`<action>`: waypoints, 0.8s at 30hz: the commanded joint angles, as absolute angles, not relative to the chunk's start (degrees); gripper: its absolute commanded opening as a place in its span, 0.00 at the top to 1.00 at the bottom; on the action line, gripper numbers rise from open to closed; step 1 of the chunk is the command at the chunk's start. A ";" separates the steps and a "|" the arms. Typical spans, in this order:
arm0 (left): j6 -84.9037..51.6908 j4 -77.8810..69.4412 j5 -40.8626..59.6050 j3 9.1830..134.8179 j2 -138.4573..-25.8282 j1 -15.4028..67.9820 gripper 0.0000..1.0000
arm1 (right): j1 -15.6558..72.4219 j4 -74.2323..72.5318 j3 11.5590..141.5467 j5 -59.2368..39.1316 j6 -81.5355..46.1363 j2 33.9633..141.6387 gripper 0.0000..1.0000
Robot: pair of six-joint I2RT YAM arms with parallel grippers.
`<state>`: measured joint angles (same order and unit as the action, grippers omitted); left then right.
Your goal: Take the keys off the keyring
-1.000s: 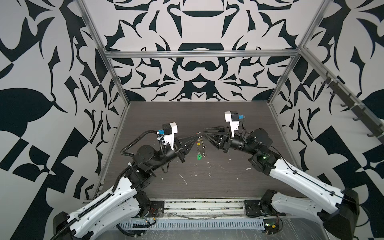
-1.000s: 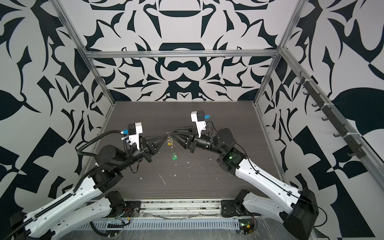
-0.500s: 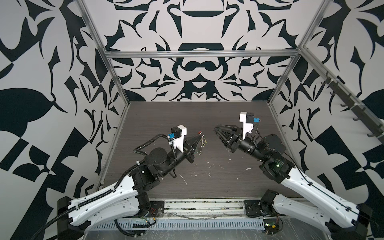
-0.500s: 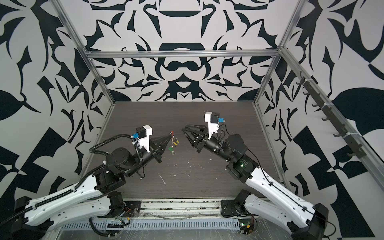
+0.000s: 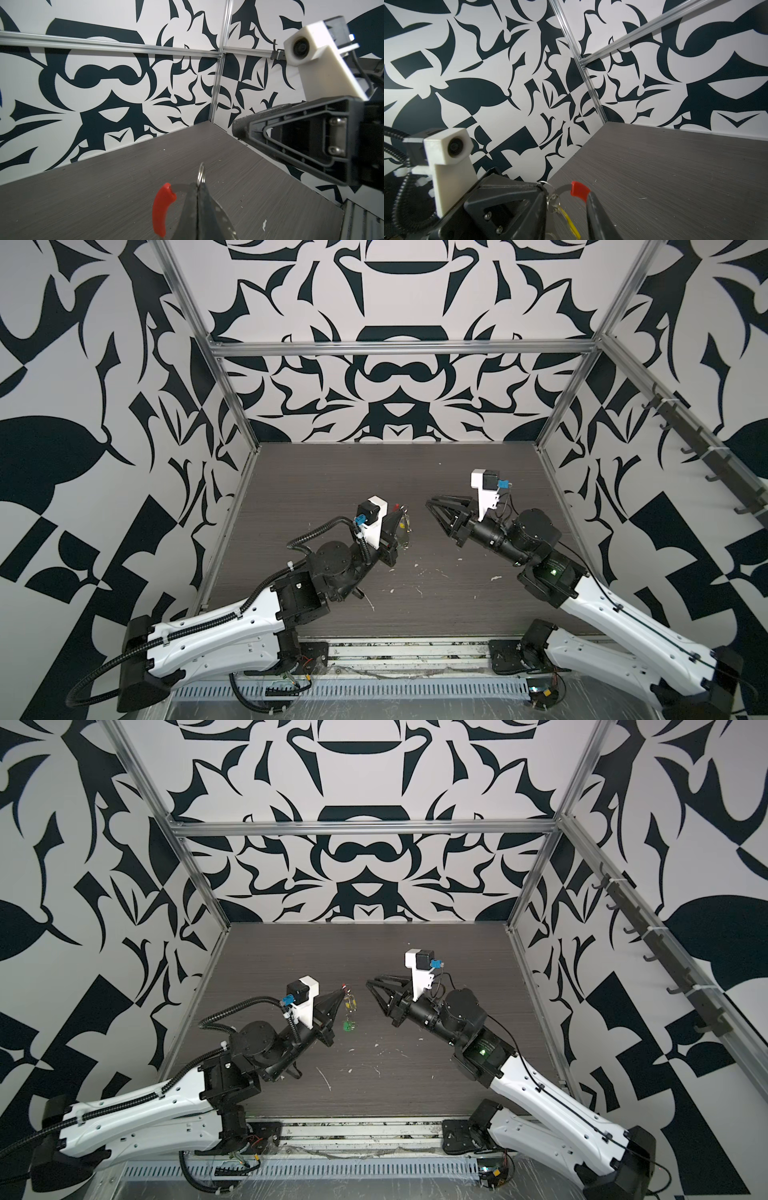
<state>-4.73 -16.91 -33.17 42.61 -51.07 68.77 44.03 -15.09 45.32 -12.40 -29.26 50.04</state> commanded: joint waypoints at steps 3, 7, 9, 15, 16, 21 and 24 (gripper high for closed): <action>-3.08 -20.14 -34.49 44.47 -50.63 68.99 1.00 | 44.30 -15.56 46.87 -13.21 -28.09 50.92 0.65; -3.08 -20.01 -34.30 44.30 -50.47 68.99 1.00 | 44.30 -14.77 47.84 -14.67 -27.86 52.18 0.64; -3.14 -19.89 -33.96 44.20 -50.28 68.99 1.00 | 44.30 -14.77 48.30 -15.82 -27.86 52.77 0.63; -3.49 -18.31 -32.15 44.12 -49.37 68.99 1.00 | 44.30 -12.53 50.84 -21.29 -26.20 54.94 0.60; -3.65 -17.69 -31.35 44.12 -49.10 68.99 1.00 | 44.28 -11.45 51.91 -23.19 -25.35 55.41 0.60; -4.35 -15.10 -27.07 43.19 -46.92 68.97 1.00 | 44.30 -6.78 54.58 -26.43 -20.98 55.83 0.60; -4.66 -14.85 -25.69 42.08 -45.10 68.99 1.00 | 44.21 -7.04 54.32 -27.42 -19.96 54.87 0.60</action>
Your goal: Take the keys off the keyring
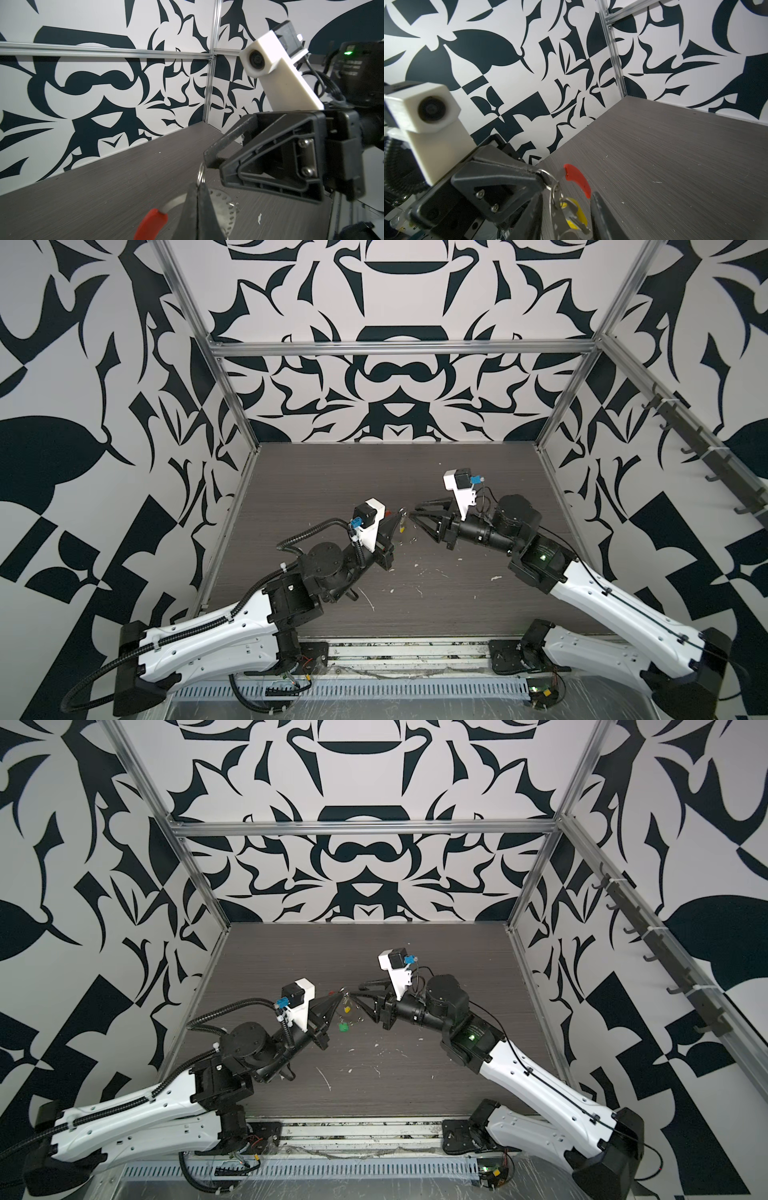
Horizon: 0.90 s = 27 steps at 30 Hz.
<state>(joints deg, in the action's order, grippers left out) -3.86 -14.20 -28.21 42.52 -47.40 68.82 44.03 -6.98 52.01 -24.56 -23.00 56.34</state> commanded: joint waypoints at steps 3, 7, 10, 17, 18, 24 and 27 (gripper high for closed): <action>-4.91 -14.48 -24.24 41.21 -43.72 68.99 1.00 | 44.21 -6.83 54.24 -29.00 -19.29 54.75 0.60; -5.27 -13.94 -22.66 40.80 -42.90 68.99 1.00 | 44.21 -7.54 54.40 -33.37 -18.84 55.27 0.61; -5.40 -13.63 -22.66 40.86 -42.72 68.98 1.00 | 44.21 -7.30 54.57 -34.86 -18.24 55.13 0.61; -5.54 -13.10 -21.54 41.28 -43.19 68.99 1.00 | 44.12 -6.93 55.52 -34.53 -17.73 55.36 0.61; -5.54 -13.10 -21.39 41.30 -43.15 68.99 1.00 | 44.12 -6.93 55.74 -34.63 -17.68 55.53 0.61; -5.88 -13.09 -20.92 41.28 -43.33 68.99 1.00 | 44.12 -6.87 56.94 -35.01 -17.08 56.66 0.62; -5.98 -13.00 -20.51 41.25 -43.29 68.92 1.00 | 44.12 -6.71 57.25 -35.29 -16.74 57.35 0.64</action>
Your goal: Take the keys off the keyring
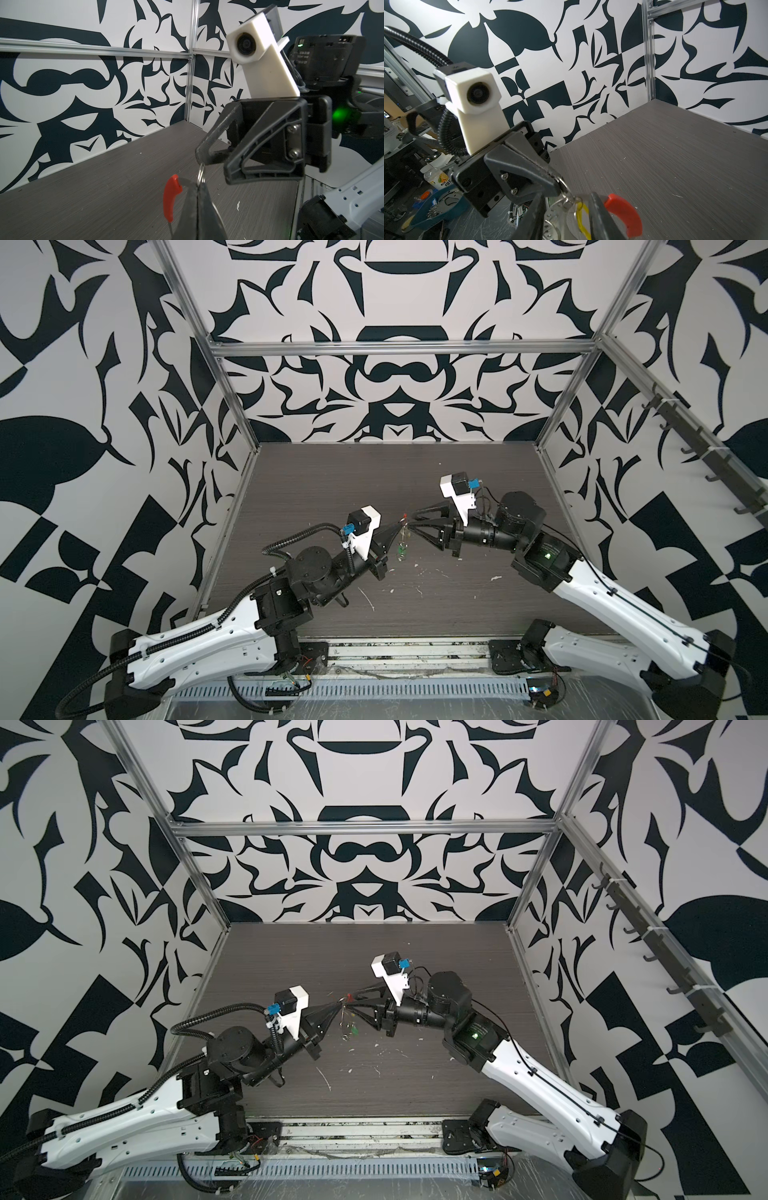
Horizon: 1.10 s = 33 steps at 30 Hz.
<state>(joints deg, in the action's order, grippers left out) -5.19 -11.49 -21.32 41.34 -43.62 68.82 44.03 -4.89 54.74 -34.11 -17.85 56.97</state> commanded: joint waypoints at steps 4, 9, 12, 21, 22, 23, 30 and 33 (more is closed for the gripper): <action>-6.06 -13.01 -20.17 41.26 -43.00 68.95 1.00 | 44.03 -6.35 57.72 -36.19 -16.57 57.88 0.67; -6.24 -12.92 -20.00 41.14 -42.74 68.95 1.00 | 43.86 -6.12 57.74 -37.15 -16.44 58.18 0.76; -6.41 -13.01 -20.04 41.05 -42.63 68.99 1.00 | 43.86 -6.03 57.91 -37.87 -16.63 58.36 0.86; -6.79 -8.58 -21.22 42.32 -41.63 68.99 0.88 | 43.91 5.31 62.91 -37.12 -13.96 59.45 1.00; -6.32 -7.10 -21.11 42.73 -41.42 68.99 0.85 | 43.86 8.07 64.26 -36.29 -13.36 59.94 1.00; -6.45 -5.55 -21.09 43.27 -41.27 68.99 0.80 | 43.86 12.63 66.18 -35.27 -12.33 60.73 1.00; -9.54 7.22 -11.75 49.68 -43.07 65.18 0.62 | 43.86 28.72 73.77 -33.30 -7.31 64.72 1.00; -12.38 9.90 -3.61 50.25 -42.22 59.14 0.60 | 43.93 34.09 76.37 -31.86 -5.45 65.60 1.00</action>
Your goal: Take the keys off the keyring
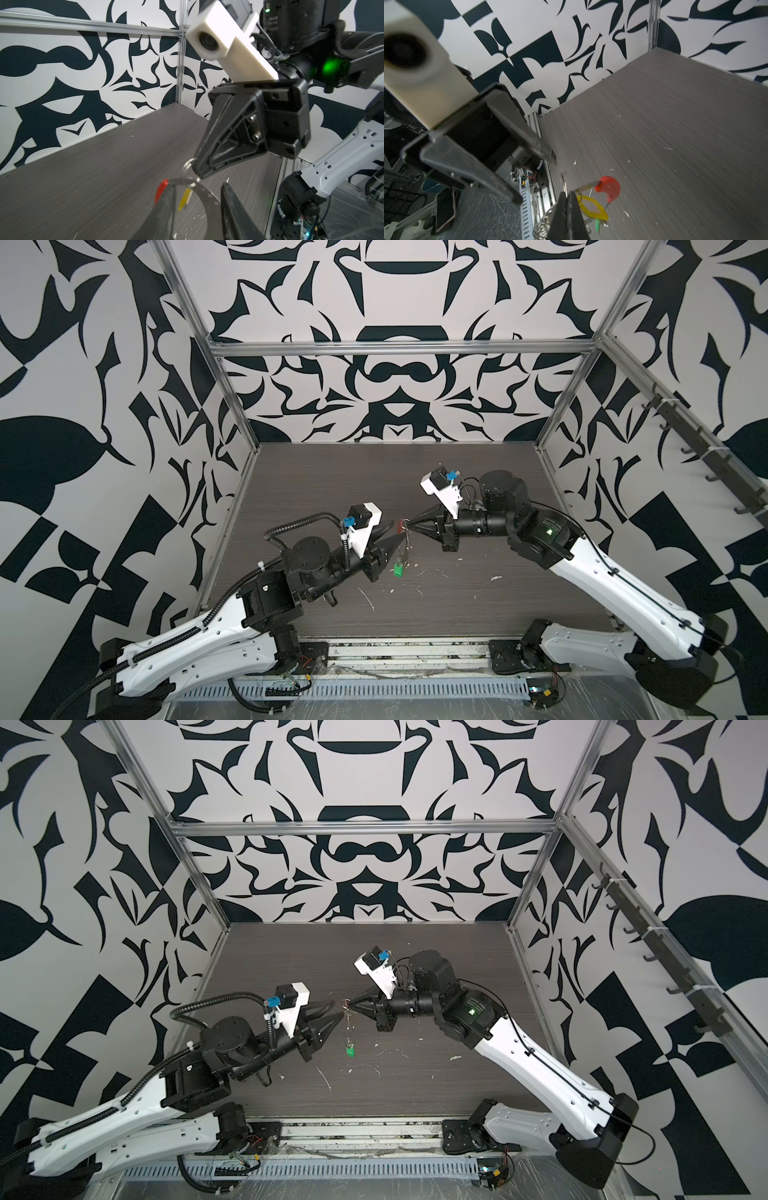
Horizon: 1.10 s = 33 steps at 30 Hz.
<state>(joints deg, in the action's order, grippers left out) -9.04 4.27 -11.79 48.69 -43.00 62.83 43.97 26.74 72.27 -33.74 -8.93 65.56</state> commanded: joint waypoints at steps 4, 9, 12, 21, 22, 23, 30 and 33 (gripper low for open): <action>-14.15 11.85 8.74 51.20 -43.17 51.60 0.67 | 43.95 38.01 78.59 -32.27 -3.99 66.68 1.00; -13.23 12.64 16.83 53.03 -47.22 50.18 0.70 | 44.08 40.83 80.79 -33.92 -2.66 67.59 1.00; -13.01 11.85 20.76 53.51 -48.68 50.19 0.68 | 44.36 42.18 81.72 -35.17 -1.72 68.19 1.00; -12.60 10.81 25.44 53.78 -50.24 50.16 0.71 | 44.65 43.94 82.35 -37.31 0.28 69.08 1.00; -12.54 10.52 26.05 53.79 -50.42 50.19 0.72 | 44.69 44.02 82.43 -37.44 0.34 69.25 1.00; -12.58 10.29 26.44 53.78 -50.66 50.11 0.73 | 44.69 44.09 82.49 -37.53 0.44 69.34 1.00; -12.69 10.57 26.67 54.32 -51.77 50.19 0.82 | 44.91 44.38 82.79 -38.10 0.79 69.69 1.00; -12.88 10.11 26.90 54.10 -51.75 50.19 0.82 | 45.00 44.56 82.92 -38.73 1.12 69.96 1.00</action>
<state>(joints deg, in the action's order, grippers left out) -12.64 11.77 24.25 52.27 -51.55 49.93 44.36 47.05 80.29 -35.92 0.10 69.56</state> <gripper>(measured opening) 0.179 0.043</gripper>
